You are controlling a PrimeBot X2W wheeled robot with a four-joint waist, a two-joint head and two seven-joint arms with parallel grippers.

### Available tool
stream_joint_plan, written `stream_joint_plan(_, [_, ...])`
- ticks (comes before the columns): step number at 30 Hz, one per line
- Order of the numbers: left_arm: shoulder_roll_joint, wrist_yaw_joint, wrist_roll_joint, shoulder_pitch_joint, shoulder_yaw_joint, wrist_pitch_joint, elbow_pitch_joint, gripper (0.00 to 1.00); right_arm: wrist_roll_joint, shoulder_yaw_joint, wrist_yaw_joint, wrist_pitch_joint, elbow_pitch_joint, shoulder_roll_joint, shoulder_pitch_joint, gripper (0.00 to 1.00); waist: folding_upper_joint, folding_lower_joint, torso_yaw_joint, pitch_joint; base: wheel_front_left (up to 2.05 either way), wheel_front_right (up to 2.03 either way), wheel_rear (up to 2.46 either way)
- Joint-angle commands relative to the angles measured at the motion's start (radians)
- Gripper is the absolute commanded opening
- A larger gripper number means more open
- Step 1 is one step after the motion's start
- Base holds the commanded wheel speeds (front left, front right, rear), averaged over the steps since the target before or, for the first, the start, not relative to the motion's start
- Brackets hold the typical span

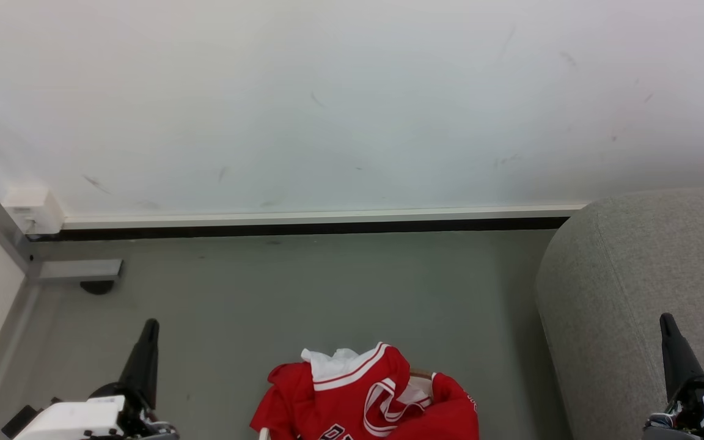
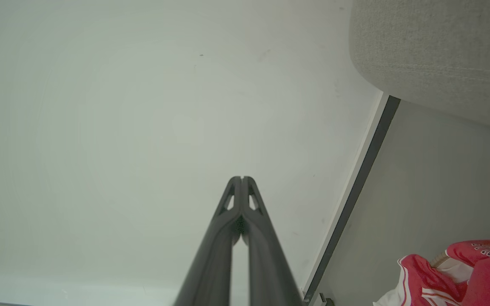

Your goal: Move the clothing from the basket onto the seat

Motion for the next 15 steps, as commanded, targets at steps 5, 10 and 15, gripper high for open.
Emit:
stream_joint_plan(5, [0.005,-0.004,-0.013,-0.007,0.001,0.002,-0.004,0.0,0.007,0.006,-0.002,-0.006,-0.005,-0.012,0.002,0.0,-0.0001,0.0,0.0,0.0,0.0,0.0,0.0])
stream_joint_plan(10, [0.005,-0.004,-0.013,-0.007,0.001,0.002,-0.004,0.0,0.011,0.008,-0.002,-0.01,-0.006,-0.015,0.002,0.0,-0.0001,0.0,0.0,0.0,0.0,0.0,0.0])
stream_joint_plan(15, [0.005,-0.004,-0.013,-0.007,0.001,0.002,-0.004,0.0,0.013,0.01,-0.002,-0.011,-0.007,-0.016,0.002,0.0,-0.0001,0.0,0.0,0.0,0.0,0.0,0.0])
